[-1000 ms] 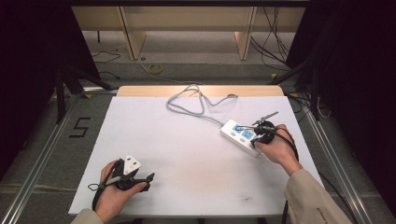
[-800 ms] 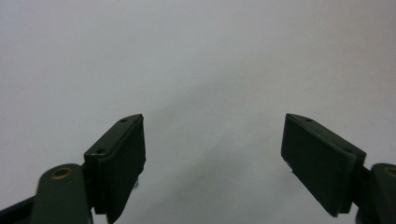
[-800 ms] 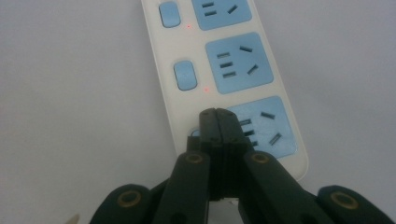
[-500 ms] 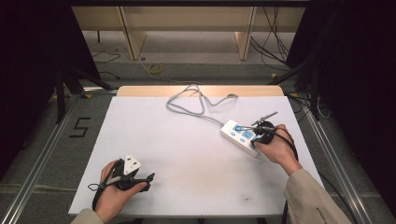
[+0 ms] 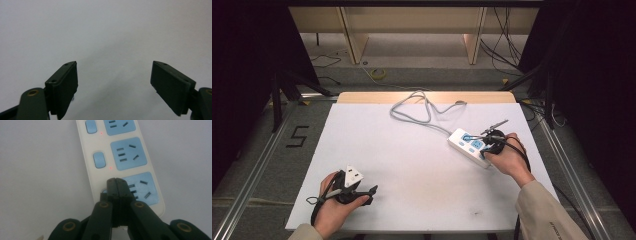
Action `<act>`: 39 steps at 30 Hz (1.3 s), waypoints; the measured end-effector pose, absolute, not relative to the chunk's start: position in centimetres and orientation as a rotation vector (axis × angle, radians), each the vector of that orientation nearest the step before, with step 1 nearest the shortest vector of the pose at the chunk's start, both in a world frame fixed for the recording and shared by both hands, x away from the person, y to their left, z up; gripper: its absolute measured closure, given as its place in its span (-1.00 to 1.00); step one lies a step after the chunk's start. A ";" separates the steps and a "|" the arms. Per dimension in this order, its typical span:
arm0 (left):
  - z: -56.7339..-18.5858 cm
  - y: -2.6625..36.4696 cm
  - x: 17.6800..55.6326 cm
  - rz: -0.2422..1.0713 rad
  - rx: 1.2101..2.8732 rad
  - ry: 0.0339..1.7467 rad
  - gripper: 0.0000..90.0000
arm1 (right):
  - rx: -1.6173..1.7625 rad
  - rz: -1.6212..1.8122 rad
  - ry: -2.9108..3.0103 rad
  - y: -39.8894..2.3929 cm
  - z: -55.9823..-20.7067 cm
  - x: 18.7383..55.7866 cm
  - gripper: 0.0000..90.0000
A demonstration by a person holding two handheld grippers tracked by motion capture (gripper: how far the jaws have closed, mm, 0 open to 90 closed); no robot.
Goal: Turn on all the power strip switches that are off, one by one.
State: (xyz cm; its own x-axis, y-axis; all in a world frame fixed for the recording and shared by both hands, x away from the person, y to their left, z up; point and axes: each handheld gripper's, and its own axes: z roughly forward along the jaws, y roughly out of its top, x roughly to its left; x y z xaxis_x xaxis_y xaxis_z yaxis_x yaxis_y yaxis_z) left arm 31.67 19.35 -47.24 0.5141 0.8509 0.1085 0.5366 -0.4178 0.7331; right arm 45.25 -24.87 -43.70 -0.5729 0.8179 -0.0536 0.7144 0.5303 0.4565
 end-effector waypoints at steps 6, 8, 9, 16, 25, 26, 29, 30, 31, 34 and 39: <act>-47.2 19.3 31.7 0.632 2.114 1.126 -0.51 | 1.280 0.563 2.509 -24.8 -43.7 45.2 1.00; -47.2 19.3 31.6 0.632 2.113 1.127 -0.51 | 1.281 0.563 2.508 -24.8 -43.7 45.2 1.00; -47.2 19.3 31.6 0.632 2.113 1.126 -0.51 | 1.281 0.565 2.509 -24.8 -43.7 45.2 1.00; -47.3 19.5 31.6 0.633 2.107 1.133 -0.51 | 1.249 0.596 2.468 -24.1 -44.1 44.9 1.00; -47.3 19.5 31.7 0.630 2.107 1.134 -0.51 | 1.256 0.644 2.460 -24.5 -43.7 44.8 1.00; -47.3 19.5 31.6 0.630 2.105 1.134 -0.51 | 1.258 0.656 2.451 -24.5 -43.5 44.7 1.00; -47.3 19.5 31.6 0.631 2.109 1.133 -0.51 | 1.252 0.678 2.443 -24.5 -43.1 44.6 1.00; -47.3 19.4 31.6 0.631 2.105 1.136 -0.51 | 1.252 0.682 2.444 -24.5 -43.0 44.5 1.00; -47.3 19.4 31.6 0.631 2.102 1.139 -0.51 | 1.251 0.684 2.445 -24.5 -43.0 44.4 1.00; -47.3 19.4 31.6 0.631 2.101 1.139 -0.51 | 1.250 0.700 2.446 -24.7 -42.9 44.2 1.00; -47.3 19.5 31.6 0.630 2.105 1.139 -0.51 | 1.249 0.720 2.440 -24.8 -42.7 44.0 0.98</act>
State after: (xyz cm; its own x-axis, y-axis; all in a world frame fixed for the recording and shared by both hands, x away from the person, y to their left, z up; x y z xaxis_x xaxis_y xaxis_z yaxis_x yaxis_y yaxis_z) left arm 31.63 19.46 -47.27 0.5062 0.8563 0.1021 0.5415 -0.4078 0.7352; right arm 44.05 -24.76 -42.72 -0.5739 0.8178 -0.0423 0.6640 0.4950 0.5605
